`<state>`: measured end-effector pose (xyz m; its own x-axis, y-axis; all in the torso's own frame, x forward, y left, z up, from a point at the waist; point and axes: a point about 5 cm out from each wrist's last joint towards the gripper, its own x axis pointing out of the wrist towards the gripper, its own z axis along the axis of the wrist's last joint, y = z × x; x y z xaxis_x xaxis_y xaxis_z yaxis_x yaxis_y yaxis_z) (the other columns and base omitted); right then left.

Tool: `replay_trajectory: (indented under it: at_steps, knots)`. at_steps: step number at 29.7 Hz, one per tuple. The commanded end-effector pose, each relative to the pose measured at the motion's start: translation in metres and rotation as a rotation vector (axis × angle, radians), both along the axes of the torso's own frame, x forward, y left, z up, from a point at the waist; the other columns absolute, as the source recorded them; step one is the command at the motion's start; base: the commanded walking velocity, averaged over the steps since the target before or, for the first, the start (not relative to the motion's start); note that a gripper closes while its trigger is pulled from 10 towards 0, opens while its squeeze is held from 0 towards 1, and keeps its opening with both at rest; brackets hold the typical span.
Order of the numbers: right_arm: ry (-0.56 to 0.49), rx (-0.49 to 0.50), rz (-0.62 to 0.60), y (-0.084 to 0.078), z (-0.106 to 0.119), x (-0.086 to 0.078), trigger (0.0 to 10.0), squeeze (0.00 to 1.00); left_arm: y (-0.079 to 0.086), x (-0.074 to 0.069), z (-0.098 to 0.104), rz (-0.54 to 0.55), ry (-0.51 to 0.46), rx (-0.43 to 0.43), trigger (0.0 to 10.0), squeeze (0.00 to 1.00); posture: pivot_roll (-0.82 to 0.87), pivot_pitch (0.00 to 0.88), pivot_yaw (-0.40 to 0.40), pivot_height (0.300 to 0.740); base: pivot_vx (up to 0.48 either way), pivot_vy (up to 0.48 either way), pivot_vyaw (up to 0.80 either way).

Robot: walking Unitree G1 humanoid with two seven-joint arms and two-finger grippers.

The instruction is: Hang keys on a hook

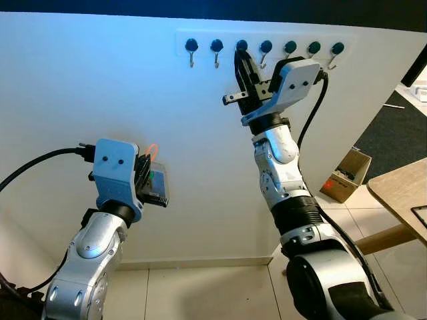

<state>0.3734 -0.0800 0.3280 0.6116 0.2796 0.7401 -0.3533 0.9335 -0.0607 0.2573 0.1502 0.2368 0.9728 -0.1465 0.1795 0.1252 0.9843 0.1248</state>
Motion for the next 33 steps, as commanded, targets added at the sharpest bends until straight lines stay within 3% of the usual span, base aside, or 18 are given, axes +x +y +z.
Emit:
replay_trajectory:
  at_steps: [1, 2, 11, 20, 25, 27, 29, 30, 32, 33]
  knots:
    - [0.007, 0.013, 0.001, 0.000, 0.002, 0.002, 8.1, 0.00, -0.003, -0.002, -0.002, -0.009, 0.009, -0.003, 10.0, 0.00, 0.30, 0.194, -0.025, 0.740, 0.000, 0.000, 0.00]
    - [0.012, 0.013, -0.005, 0.000, 0.001, 0.003, 10.0, 0.00, -0.003, -0.002, -0.002, -0.009, 0.009, -0.003, 10.0, 0.00, 0.30, 0.194, -0.025, 0.740, 0.000, 0.000, 0.00]
    - [0.069, 0.003, -0.037, -0.003, -0.002, 0.011, 10.0, 0.00, -0.003, -0.002, -0.002, -0.007, 0.009, -0.002, 10.0, 0.00, 0.30, 0.193, -0.025, 0.740, 0.000, 0.000, 0.00]
    - [0.188, 0.013, -0.071, -0.009, -0.025, 0.018, 10.0, 0.00, -0.002, -0.003, -0.003, -0.004, 0.012, -0.001, 10.0, 0.00, 0.30, 0.196, -0.023, 0.740, 0.000, 0.000, 0.00]
    - [0.118, -0.045, 0.016, -0.003, -0.031, 0.007, 10.0, 0.00, -0.002, -0.002, -0.003, -0.006, 0.013, 0.000, 10.0, 0.00, 0.30, 0.194, -0.019, 0.740, 0.000, 0.000, 0.00]
    - [0.033, -0.137, 0.125, 0.008, -0.035, -0.010, 10.0, 0.00, -0.003, -0.002, -0.002, -0.008, 0.011, -0.002, 10.0, 0.00, 0.30, 0.190, -0.017, 0.740, 0.000, 0.000, 0.00]
    - [0.033, -0.137, 0.125, 0.008, -0.035, -0.010, 10.0, 0.00, -0.003, -0.002, -0.002, -0.008, 0.011, -0.002, 10.0, 0.00, 0.30, 0.190, -0.017, 0.740, 0.000, 0.000, 0.00]
    - [0.005, -0.203, 0.169, 0.014, -0.043, -0.021, 10.0, 0.00, -0.003, -0.001, -0.002, -0.007, 0.008, -0.006, 10.0, 0.00, 0.30, 0.190, -0.018, 0.740, 0.000, 0.000, 0.00]
    - [0.125, -0.253, 0.198, 0.017, -0.088, -0.035, 10.0, 0.00, -0.004, -0.001, -0.003, -0.008, 0.005, -0.017, 10.0, 0.00, 0.28, 0.182, -0.025, 0.740, 0.000, 0.000, 0.00]
    - [0.125, -0.253, 0.198, 0.017, -0.088, -0.035, 10.0, 0.00, -0.004, -0.001, -0.003, -0.008, 0.005, -0.017, 10.0, 0.00, 0.28, 0.182, -0.025, 0.740, 0.000, 0.000, 0.00]
